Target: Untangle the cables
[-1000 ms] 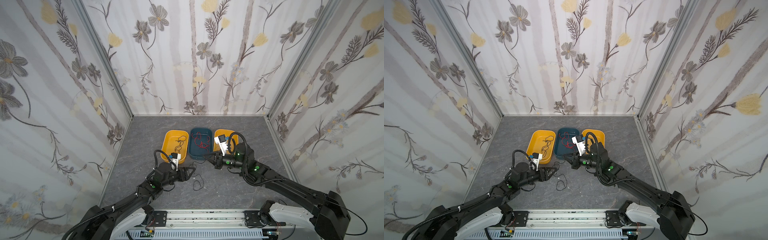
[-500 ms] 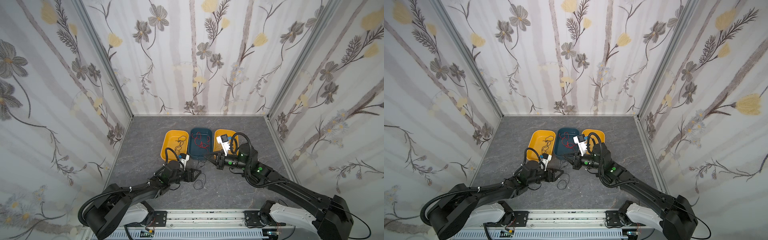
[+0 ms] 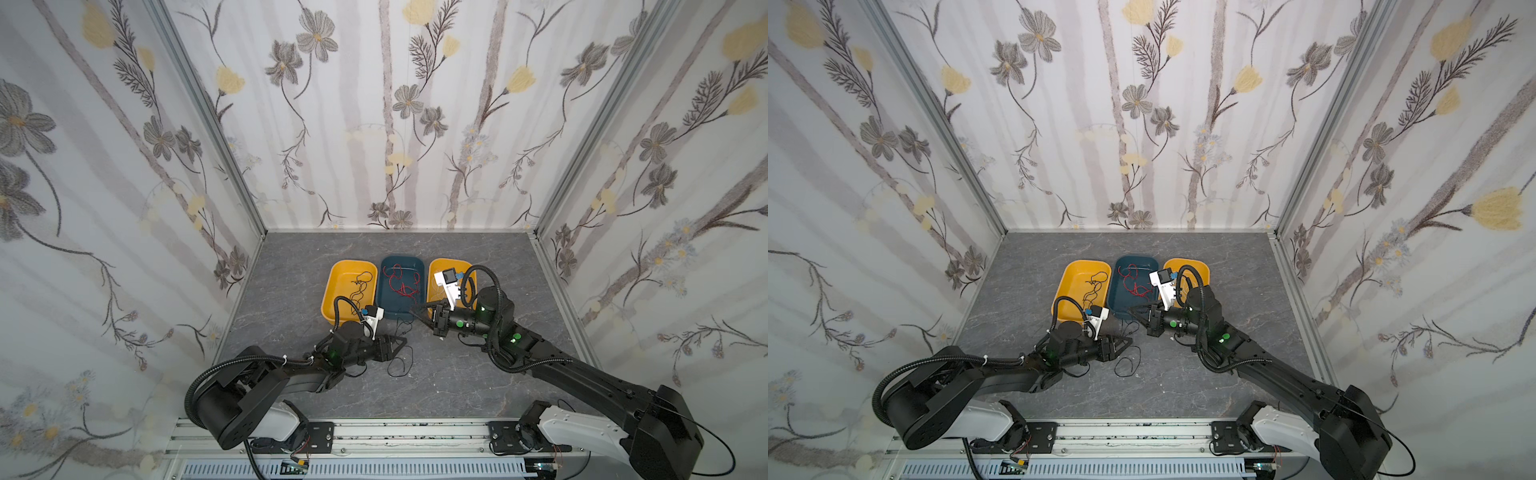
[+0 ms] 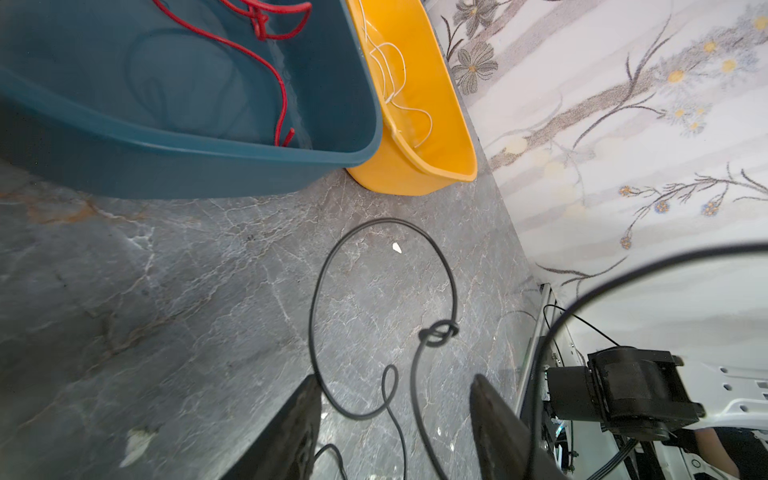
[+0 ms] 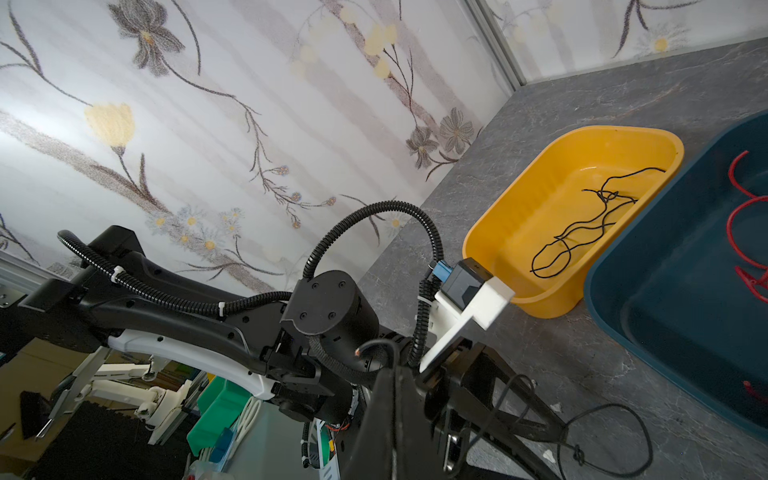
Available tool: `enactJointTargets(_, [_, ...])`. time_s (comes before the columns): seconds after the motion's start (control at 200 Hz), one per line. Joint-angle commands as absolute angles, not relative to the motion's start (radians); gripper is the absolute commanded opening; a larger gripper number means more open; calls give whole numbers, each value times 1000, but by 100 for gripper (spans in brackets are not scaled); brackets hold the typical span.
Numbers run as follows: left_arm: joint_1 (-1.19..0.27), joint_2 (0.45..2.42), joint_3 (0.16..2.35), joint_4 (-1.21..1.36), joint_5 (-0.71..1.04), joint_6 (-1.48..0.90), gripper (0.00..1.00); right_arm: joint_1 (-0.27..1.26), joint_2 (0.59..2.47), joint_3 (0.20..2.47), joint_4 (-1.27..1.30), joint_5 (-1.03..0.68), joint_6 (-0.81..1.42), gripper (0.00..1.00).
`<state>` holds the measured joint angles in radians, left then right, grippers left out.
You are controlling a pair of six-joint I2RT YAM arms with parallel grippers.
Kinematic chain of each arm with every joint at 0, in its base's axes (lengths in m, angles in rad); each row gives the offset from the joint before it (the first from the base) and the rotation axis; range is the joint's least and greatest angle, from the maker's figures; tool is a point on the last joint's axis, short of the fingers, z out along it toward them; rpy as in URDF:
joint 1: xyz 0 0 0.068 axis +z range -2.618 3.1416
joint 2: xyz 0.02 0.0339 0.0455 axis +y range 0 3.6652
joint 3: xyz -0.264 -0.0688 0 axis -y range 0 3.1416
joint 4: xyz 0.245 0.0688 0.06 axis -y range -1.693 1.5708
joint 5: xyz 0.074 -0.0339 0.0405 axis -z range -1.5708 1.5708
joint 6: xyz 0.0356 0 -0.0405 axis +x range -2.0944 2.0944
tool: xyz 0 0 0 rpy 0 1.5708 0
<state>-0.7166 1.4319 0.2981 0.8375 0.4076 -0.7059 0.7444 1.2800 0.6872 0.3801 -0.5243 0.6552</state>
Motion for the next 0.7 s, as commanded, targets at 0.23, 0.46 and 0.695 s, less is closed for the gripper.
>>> enactJointTargets(0.23, [-721,1453,347,966,430,-758,31,746,1296,662,404,-479,649,0])
enactJointTargets(0.46, [-725,1381,362,817,382,-706,10,746,1295,661,396,-465,640,0])
enactJointTargets(0.695, [-724,1274,360,684,329,-656,0,746,1290,659,384,-461,629,0])
